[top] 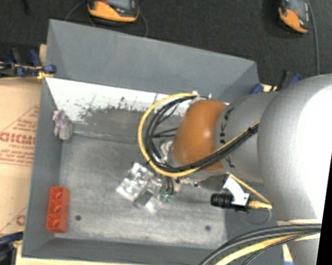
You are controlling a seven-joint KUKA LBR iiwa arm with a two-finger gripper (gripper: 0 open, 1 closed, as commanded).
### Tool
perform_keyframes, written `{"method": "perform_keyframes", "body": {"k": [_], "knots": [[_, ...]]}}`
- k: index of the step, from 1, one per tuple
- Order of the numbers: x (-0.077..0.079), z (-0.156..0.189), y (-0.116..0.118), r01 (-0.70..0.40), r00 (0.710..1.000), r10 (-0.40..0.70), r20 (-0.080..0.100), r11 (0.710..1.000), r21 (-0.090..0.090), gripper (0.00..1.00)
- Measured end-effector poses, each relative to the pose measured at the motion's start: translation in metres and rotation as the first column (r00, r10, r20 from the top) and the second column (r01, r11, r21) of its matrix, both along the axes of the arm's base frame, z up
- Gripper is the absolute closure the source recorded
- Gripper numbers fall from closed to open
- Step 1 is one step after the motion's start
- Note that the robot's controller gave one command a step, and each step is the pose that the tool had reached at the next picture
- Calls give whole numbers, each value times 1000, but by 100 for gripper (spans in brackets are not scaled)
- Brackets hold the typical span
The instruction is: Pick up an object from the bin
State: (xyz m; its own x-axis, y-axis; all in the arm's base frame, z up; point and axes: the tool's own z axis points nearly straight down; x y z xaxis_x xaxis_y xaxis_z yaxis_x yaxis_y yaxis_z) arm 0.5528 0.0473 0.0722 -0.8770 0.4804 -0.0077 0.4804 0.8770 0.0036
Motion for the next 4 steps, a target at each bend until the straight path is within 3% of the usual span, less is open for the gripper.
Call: {"method": "perform_keyframes", "body": {"k": [1, 3, 4], "knots": [[1, 35, -1, -2, 1000, 2, -6, 1000, 0, 100], [1, 65, -3, -3, 1000, 3, -6, 1000, 0, 100], [2, 100, -4, -6, 1000, 6, -5, 1000, 0, 100]]}}
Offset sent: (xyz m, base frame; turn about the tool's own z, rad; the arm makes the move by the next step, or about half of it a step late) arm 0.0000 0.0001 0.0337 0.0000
